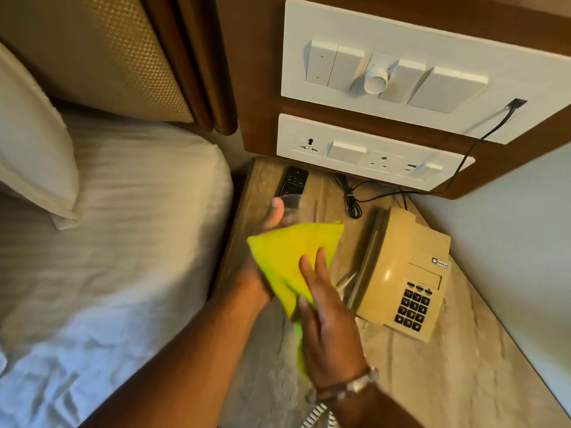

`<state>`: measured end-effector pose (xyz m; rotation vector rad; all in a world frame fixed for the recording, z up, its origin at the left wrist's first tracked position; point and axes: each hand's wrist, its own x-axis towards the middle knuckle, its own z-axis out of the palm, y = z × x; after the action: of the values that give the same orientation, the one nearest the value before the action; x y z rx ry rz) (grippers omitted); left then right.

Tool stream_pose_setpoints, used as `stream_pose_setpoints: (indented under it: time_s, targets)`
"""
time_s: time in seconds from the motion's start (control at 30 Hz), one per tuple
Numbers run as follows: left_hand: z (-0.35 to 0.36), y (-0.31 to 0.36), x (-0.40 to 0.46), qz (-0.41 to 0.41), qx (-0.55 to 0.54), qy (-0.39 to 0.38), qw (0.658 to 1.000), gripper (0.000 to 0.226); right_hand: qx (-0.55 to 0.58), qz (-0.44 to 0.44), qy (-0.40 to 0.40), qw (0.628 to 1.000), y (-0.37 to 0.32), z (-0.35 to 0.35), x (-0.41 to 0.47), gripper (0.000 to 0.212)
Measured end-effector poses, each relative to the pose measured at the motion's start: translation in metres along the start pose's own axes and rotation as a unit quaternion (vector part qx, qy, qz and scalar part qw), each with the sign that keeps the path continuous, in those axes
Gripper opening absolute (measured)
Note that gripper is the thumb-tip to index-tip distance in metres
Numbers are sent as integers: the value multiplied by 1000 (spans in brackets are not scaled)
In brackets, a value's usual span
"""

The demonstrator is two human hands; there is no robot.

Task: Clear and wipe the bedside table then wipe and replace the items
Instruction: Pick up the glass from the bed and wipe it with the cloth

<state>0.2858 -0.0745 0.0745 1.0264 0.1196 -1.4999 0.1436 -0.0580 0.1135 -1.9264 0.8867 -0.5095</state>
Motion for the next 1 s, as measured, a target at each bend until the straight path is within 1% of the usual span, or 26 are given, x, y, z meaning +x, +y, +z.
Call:
stream_pose_setpoints:
  time_s: [0.03,0.07,0.1,0.2,0.27,0.33,0.43,0.47,0.5,0.53,0.57,0.6,0.63,0.67,0.73,0.77,0.83,0.9,0.97,1.0]
  targets:
    - [-3,-4,-3,-9,-2,-5,1000,66,-7,-9,-17,1000,2,3,-10,51]
    - [-6,-12,-7,-24,7,10,1000,67,-23,-16,-35,999,6,4,-19,51]
    - [-12,-23,-12,-33,15,29,999,68,-27,-5,-35,999,8,3,-18,51]
    - [-16,-48,-28,-62,-7,34,997,57,-39,81,6,996,13,-10,16,51]
    - [-7,-52,-33,-75,-18,34,996,59,-43,112,16,993,15,-21,39,49]
    - [1,-48,-32,-66,10,14,998,64,-52,101,23,993,12,-24,50,46]
    - [12,-32,-17,-50,68,11,996,61,-36,107,20,993,11,-21,36,49]
    - [13,-27,-13,-33,77,19,996,66,-35,101,19,994,10,-18,23,50]
    - [11,-25,-8,-27,80,30,996,76,-35,84,16,996,10,-14,8,52]
    - [7,-23,-5,-32,71,29,997,85,-35,63,9,997,9,-10,-6,53]
    - [3,-22,-5,-34,52,23,998,87,-38,42,-3,998,11,-5,-21,54]
    - [0,-23,-7,-44,38,11,998,82,-40,30,-13,999,12,0,-31,55]
    - [-5,-28,-9,-57,33,16,998,76,-38,31,-17,999,15,3,-37,55]
    - [-9,-35,-12,-69,29,23,997,72,-40,38,-13,998,17,4,-37,55]
    - [-11,-50,-19,-87,64,59,992,62,-58,45,16,997,20,2,-23,55]
    - [-11,-56,-23,-91,68,64,991,58,-73,54,24,996,21,-2,-10,53]
    - [-1,-56,-30,-84,41,48,994,57,-84,77,29,993,24,-14,22,50]
    - [5,-49,-28,-72,23,11,997,59,-66,94,43,992,23,-24,51,47]
    - [15,-37,-20,-59,34,-5,998,56,-53,86,56,993,21,-28,61,49]
    - [16,-31,-9,-49,43,0,998,55,-52,80,54,994,20,-27,57,50]
